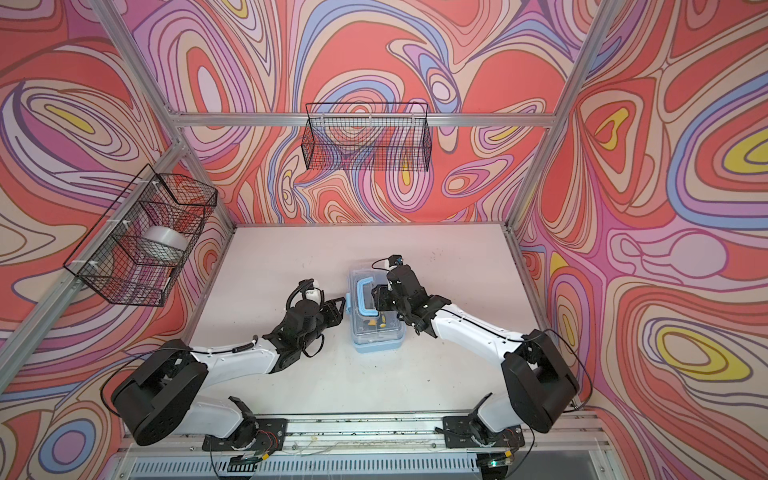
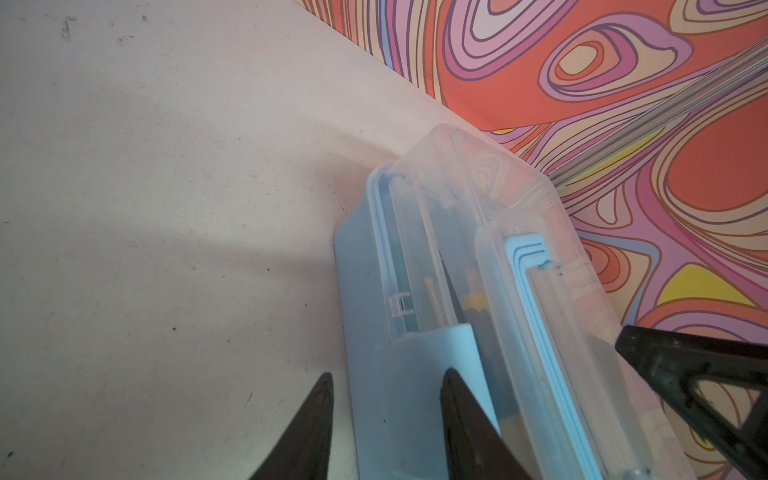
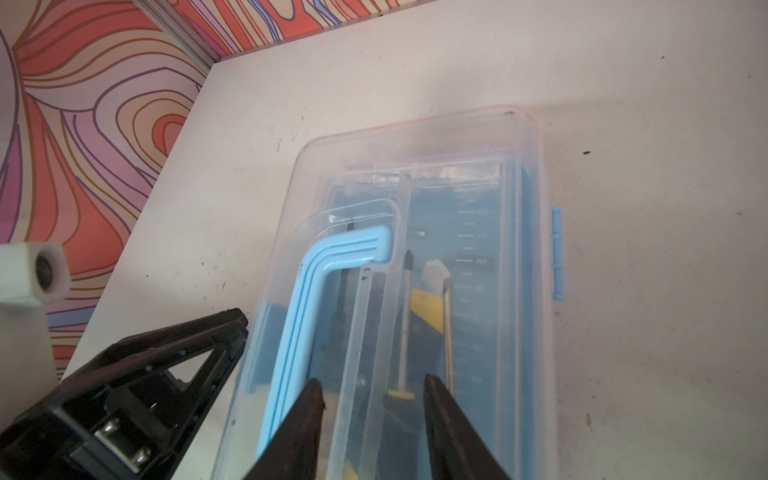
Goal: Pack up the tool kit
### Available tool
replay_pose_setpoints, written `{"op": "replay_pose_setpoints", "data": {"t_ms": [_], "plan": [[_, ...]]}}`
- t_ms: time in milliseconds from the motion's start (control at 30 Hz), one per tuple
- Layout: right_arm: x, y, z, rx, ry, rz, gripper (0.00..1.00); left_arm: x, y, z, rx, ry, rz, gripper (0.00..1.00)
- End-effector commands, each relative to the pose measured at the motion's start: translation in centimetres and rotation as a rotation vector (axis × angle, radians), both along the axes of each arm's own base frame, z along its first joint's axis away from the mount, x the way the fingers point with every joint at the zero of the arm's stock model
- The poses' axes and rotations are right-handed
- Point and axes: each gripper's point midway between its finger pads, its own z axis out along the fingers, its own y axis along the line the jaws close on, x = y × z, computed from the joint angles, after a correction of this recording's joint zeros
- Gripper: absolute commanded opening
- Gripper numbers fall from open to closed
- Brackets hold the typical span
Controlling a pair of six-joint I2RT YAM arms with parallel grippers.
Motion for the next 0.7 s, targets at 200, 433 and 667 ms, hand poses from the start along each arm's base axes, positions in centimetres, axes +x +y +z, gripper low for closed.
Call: {"op": "replay_pose_setpoints", "data": {"t_ms": [200, 433, 667], "plan": [[-1.96, -1.47, -4.17, -0.097, 0.112, -0.010, 0.42, -0.31, -1.75, 1.59, -0.057, -0.022, -0.064, 0.42], [-2.08, -1.53, -4.27, -0.100, 0.113, -0.010, 0.42, -0.36, -1.88, 1.62, -0.063, -0.019, -0.066, 0.42], [-2.15, -1.63, -4.45, -0.103, 0.114, -0.011, 0.42, -0.49, -1.70, 1.78, -0.060, -0.021, -0.058, 0.42]]}}
